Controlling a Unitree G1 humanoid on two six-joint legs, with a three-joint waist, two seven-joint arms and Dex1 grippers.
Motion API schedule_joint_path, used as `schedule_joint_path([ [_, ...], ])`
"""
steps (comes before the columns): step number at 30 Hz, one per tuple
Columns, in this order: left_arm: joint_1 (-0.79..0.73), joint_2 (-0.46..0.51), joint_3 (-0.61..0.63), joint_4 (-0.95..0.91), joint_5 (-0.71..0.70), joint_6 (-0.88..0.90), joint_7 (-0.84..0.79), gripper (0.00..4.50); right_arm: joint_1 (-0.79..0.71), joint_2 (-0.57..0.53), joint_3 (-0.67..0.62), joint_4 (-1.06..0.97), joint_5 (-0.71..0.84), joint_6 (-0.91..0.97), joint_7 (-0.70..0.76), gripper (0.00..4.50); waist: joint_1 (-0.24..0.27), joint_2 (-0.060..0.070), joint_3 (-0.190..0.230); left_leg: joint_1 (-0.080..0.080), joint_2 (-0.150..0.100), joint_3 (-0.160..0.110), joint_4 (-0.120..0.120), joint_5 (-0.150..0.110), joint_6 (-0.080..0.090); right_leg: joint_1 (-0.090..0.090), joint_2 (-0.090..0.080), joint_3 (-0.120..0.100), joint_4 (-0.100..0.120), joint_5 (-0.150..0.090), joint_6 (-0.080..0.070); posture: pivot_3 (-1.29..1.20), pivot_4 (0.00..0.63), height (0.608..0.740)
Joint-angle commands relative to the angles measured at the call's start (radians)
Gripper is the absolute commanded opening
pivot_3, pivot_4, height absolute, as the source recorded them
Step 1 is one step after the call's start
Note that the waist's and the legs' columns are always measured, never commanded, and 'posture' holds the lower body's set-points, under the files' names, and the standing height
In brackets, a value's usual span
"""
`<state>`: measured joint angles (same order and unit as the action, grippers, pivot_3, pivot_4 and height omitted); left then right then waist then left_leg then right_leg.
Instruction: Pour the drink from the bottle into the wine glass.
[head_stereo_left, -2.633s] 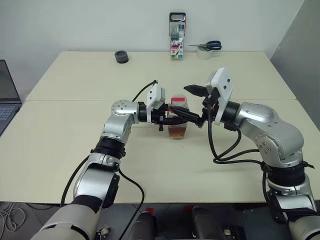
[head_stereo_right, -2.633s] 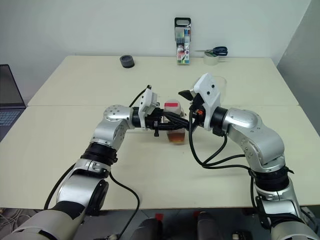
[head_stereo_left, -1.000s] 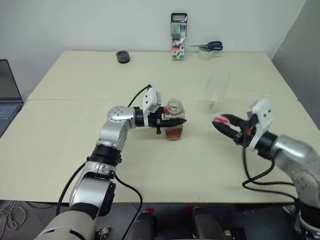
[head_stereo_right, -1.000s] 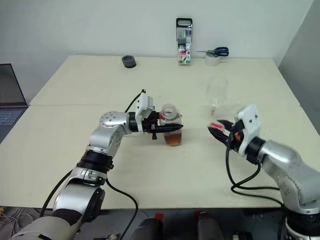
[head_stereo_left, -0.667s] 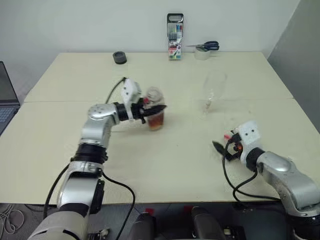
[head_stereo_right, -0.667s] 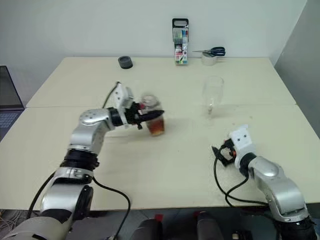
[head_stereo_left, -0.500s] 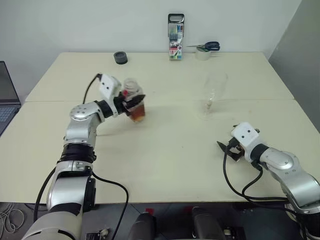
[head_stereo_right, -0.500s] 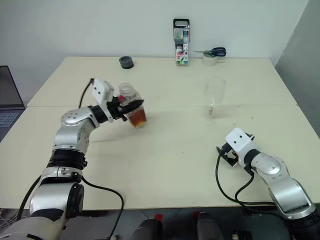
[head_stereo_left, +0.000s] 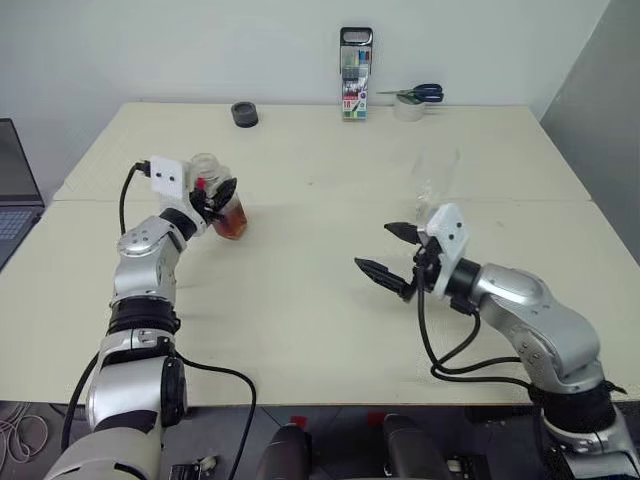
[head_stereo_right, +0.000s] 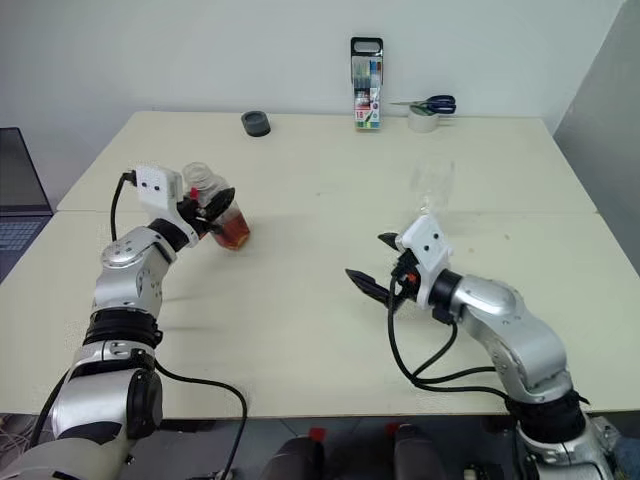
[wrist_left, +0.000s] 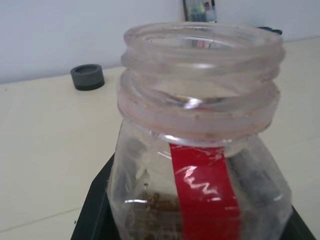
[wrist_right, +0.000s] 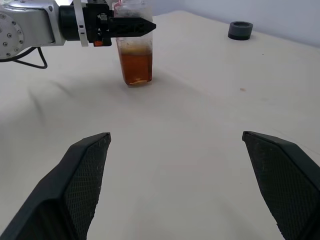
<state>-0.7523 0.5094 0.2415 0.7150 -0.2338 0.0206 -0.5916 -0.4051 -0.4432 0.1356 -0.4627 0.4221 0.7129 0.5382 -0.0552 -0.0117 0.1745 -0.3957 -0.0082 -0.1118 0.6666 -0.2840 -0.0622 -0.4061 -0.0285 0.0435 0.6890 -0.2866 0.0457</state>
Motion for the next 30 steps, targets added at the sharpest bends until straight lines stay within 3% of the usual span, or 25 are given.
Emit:
schedule_joint_path([
  [1, 0.015, -0.01, 0.01, -0.054, -0.018, 0.021, 0.015, 1.65, -0.044, 0.022, 0.018, 0.003, -0.007, -0.013, 0.004, 4.5, 0.002, 0.0, 0.0, 0.0, 0.0, 0.0, 0.0, 0.0, 0.0, 0.0, 0.0, 0.0, 0.0, 0.0, 0.0, 0.0, 0.15, 0.74],
  [3, 0.031, -0.013, 0.003, -0.058, -0.014, 0.028, 0.019, 1.65, -0.057, 0.031, 0.026, 0.012, -0.014, -0.014, 0.007, 4.5, 0.001, 0.0, 0.0, 0.0, 0.0, 0.0, 0.0, 0.0, 0.0, 0.0, 0.0, 0.0, 0.0, 0.0, 0.0, 0.0, 0.15, 0.74],
  [12, 0.065, -0.014, -0.014, -0.073, 0.0, 0.023, 0.016, 4.46, -0.056, 0.033, 0.042, 0.01, -0.026, -0.014, 0.008, 4.5, -0.002, 0.0, -0.001, 0.001, 0.0, 0.0, 0.0, 0.0, 0.0, 0.0, 0.0, 0.0, 0.001, 0.0, 0.0, 0.0, 0.15, 0.74],
  [19, 0.094, -0.03, -0.033, -0.06, 0.028, -0.012, 0.024, 4.46, -0.017, 0.017, 0.082, 0.015, -0.113, -0.071, -0.006, 4.5, -0.002, 0.0, -0.001, 0.001, 0.0, 0.0, 0.0, 0.0, 0.0, 0.0, 0.0, 0.0, 0.001, 0.0, 0.0, 0.0, 0.15, 0.74],
  [30, 0.204, -0.047, -0.036, -0.122, 0.033, -0.067, 0.051, 4.46, 0.145, 0.063, 0.064, 0.092, -0.287, -0.321, -0.115, 4.5, 0.0, -0.001, -0.001, 0.002, 0.0, 0.001, -0.001, 0.0, 0.0, 0.0, 0.0, 0.0, 0.001, 0.0, 0.0, 0.0, 0.15, 0.74],
])
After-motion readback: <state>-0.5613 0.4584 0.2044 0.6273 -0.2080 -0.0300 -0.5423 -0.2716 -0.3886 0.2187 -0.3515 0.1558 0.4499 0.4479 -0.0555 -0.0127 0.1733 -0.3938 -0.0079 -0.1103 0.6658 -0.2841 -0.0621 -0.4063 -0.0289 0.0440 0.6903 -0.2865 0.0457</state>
